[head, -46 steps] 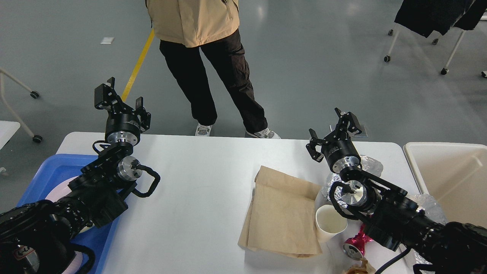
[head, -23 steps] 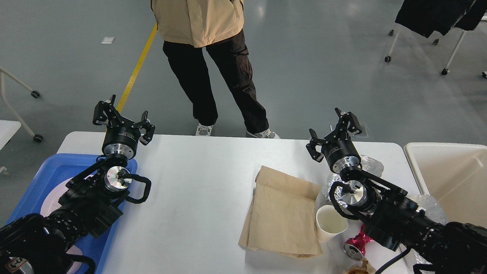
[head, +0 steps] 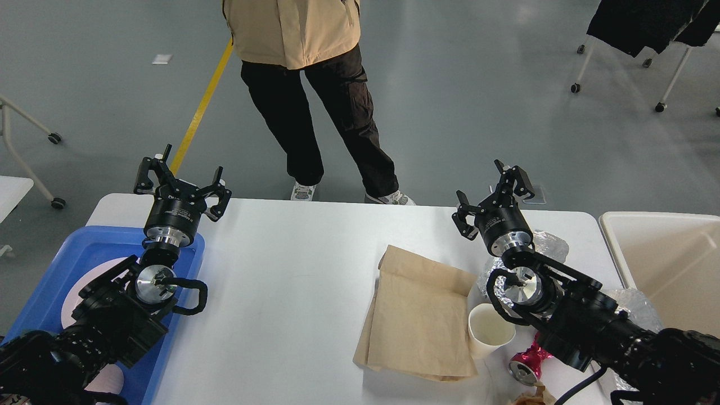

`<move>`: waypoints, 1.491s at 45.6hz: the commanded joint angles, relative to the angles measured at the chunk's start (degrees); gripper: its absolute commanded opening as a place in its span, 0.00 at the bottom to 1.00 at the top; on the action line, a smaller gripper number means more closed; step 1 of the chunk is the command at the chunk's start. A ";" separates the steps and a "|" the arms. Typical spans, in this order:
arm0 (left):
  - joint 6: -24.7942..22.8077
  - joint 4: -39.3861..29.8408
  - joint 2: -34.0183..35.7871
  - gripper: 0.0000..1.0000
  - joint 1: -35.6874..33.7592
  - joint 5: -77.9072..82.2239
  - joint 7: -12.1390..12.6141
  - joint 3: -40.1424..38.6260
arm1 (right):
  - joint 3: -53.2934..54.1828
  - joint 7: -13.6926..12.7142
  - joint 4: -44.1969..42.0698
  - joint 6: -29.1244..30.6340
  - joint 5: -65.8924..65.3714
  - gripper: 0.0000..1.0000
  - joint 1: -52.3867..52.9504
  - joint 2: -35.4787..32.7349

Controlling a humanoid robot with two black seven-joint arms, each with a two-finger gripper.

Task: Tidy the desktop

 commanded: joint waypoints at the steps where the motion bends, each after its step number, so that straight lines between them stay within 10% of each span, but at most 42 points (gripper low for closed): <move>1: 0.25 0.19 0.35 0.99 -0.34 0.19 4.09 0.02 | 0.00 0.00 0.06 0.00 0.00 1.00 0.07 -0.08; 18: -0.10 0.19 0.26 0.99 0.02 0.19 3.38 -0.07 | 19.24 0.09 1.20 0.35 0.09 1.00 -5.90 1.84; 48: -0.10 0.19 0.26 0.99 0.02 0.10 3.38 -0.07 | 19.07 -0.26 -0.29 -0.35 0.08 1.00 -4.07 4.30; 68: -0.10 0.19 0.26 0.99 0.02 0.19 3.38 -0.07 | -14.22 -0.35 -9.68 -0.35 -0.09 1.00 16.49 -7.81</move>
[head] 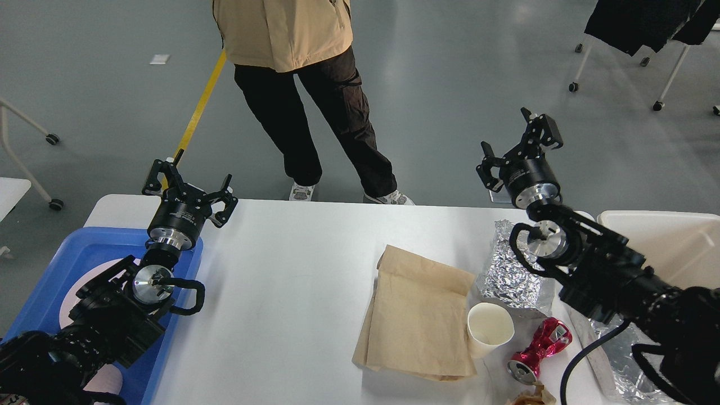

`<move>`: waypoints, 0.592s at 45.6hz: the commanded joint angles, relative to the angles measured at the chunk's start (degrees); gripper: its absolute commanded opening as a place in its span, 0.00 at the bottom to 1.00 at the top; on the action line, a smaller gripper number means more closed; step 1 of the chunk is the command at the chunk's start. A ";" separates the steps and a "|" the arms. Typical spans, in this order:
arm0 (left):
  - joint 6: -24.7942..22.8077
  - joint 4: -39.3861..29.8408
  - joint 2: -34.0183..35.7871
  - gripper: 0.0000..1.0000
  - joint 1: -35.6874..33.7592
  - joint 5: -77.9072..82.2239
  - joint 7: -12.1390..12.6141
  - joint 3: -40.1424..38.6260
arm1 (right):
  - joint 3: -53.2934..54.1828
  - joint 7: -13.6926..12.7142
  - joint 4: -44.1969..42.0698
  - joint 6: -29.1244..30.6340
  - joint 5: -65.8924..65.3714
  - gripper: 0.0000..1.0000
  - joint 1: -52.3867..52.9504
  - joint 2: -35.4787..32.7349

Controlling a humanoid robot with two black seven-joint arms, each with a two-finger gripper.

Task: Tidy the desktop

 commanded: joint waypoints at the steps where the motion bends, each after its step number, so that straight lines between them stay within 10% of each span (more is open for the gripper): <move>1: 0.01 0.00 -0.01 0.99 0.00 0.03 0.00 0.03 | -11.54 0.06 -7.51 -0.07 0.01 1.00 7.36 -2.93; 17: -0.08 0.00 -0.01 0.99 0.00 0.03 0.00 -0.06 | -53.61 0.06 -9.73 1.59 0.19 1.00 25.56 -9.52; 27: 0.01 0.00 -0.01 0.99 0.00 0.03 0.00 -0.06 | -70.26 0.06 7.57 4.93 0.10 1.00 35.76 -19.27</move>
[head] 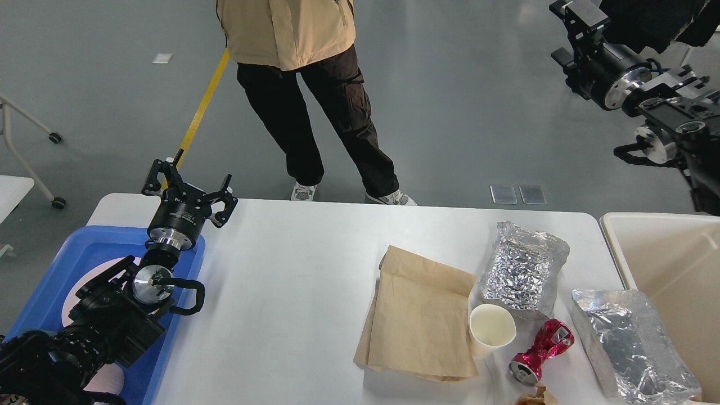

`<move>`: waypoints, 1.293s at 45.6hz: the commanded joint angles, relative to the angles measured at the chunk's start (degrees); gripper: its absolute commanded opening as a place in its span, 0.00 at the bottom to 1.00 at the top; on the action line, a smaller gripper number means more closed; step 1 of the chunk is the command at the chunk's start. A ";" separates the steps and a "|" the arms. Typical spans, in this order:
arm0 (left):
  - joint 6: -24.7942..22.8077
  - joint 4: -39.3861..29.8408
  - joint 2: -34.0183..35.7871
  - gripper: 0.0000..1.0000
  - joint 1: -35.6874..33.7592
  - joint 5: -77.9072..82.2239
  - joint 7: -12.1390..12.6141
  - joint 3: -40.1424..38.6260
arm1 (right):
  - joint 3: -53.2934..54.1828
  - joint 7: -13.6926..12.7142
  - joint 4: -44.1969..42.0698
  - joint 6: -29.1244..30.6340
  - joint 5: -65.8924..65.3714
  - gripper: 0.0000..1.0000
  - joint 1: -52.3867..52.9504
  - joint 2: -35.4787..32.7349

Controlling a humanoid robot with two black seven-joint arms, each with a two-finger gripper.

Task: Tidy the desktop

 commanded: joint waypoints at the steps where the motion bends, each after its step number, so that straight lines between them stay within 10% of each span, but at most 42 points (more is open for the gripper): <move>1: 0.01 0.00 0.00 0.99 0.00 0.00 0.00 0.00 | -6.48 -0.01 10.95 2.71 -0.01 1.00 5.53 -6.52; 16: 0.01 0.00 0.00 0.99 0.00 0.00 0.00 0.00 | -18.53 -1.06 30.27 17.84 -1.76 1.00 13.35 -8.02; 31: 0.01 0.00 0.00 0.99 0.00 0.00 0.00 0.00 | -23.98 -25.06 47.52 18.36 -12.75 1.00 27.24 -7.41; 59: -0.08 0.00 0.00 0.99 0.09 0.00 0.00 0.00 | -28.99 -25.85 66.07 12.48 -11.79 1.00 40.52 1.29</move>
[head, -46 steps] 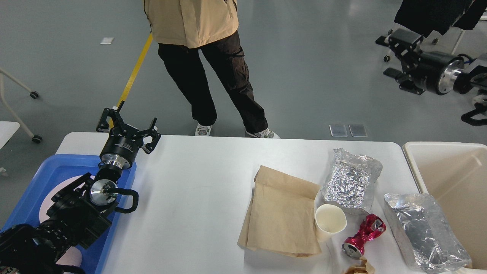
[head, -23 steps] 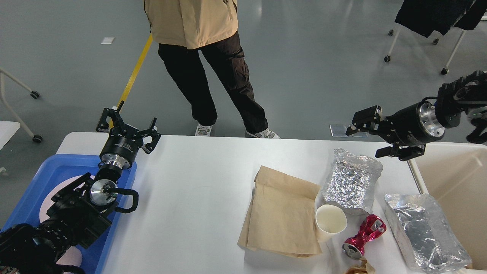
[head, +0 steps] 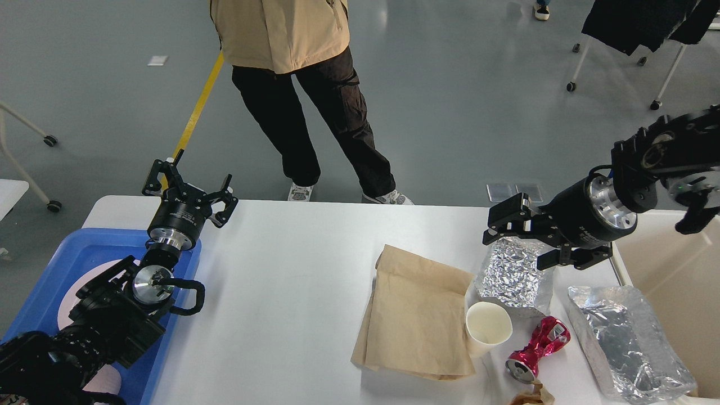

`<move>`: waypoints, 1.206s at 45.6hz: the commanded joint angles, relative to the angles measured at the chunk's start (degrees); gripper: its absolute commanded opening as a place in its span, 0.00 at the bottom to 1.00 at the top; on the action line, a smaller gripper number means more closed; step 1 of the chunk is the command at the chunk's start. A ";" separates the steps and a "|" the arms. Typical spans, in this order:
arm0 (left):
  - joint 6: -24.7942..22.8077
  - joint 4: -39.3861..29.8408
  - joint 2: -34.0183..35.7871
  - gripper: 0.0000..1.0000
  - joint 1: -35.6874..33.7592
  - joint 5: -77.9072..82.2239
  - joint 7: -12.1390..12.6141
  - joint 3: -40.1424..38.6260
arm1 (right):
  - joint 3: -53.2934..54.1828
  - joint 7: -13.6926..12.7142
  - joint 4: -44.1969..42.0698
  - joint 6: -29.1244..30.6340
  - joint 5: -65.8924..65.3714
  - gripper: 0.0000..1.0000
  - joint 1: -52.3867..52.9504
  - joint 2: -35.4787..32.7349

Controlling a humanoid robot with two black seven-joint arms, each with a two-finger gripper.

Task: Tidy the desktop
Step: 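Lower the right gripper onto the brown paper bag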

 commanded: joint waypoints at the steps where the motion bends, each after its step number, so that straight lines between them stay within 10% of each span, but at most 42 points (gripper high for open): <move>1: 0.00 0.00 0.00 0.99 0.03 -0.01 0.00 0.00 | -1.55 -0.41 0.83 -1.84 0.50 1.00 1.67 3.04; 55: 0.00 0.00 0.00 0.99 0.12 -0.01 0.00 0.00 | -1.11 -0.33 6.46 -19.68 13.25 1.00 -2.63 11.57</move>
